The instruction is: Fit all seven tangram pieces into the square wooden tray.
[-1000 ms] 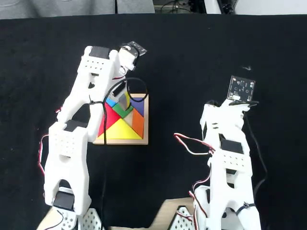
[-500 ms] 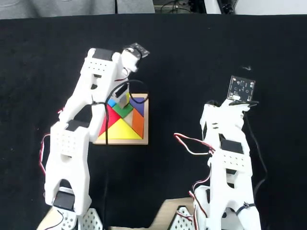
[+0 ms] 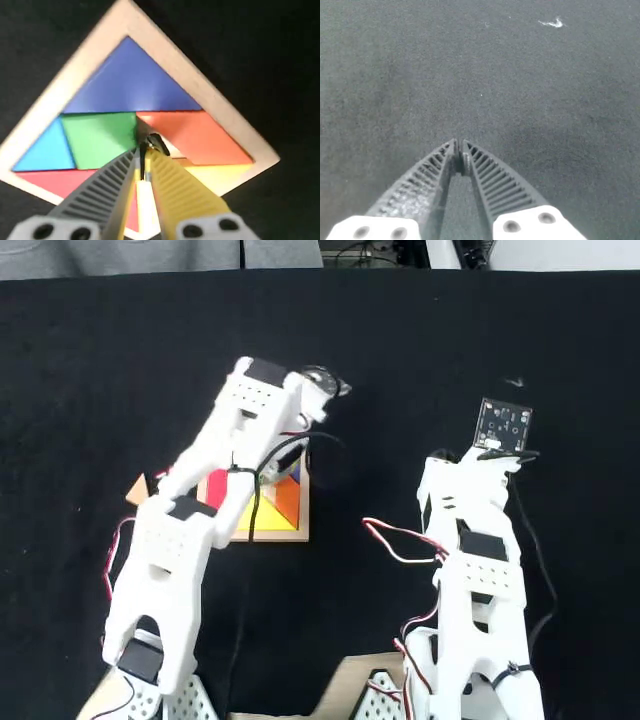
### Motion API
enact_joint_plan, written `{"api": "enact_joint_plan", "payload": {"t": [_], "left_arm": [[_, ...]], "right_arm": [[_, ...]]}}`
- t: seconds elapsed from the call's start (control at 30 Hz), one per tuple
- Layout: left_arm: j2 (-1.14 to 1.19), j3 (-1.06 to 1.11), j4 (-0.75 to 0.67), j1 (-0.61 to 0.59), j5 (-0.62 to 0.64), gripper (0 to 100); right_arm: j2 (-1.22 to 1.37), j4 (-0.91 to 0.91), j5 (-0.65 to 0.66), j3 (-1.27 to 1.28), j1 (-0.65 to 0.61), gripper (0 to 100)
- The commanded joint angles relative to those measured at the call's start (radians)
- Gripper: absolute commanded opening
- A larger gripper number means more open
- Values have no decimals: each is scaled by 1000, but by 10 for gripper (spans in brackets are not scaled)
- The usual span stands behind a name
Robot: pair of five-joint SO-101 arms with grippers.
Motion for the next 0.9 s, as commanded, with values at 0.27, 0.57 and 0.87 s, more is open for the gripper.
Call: {"api": "enact_joint_plan", "payload": {"t": [0.27, 0.57, 0.87], "left_arm": [[74, 2, -12, 10, 37, 29], [101, -64, -35, -41, 37, 29], [103, -209, 83, -45, 35, 29]], "right_arm": [[-31, -17, 11, -12, -12, 15], [-31, -17, 11, -12, -12, 15], [-31, -17, 11, -12, -14, 15]]}}
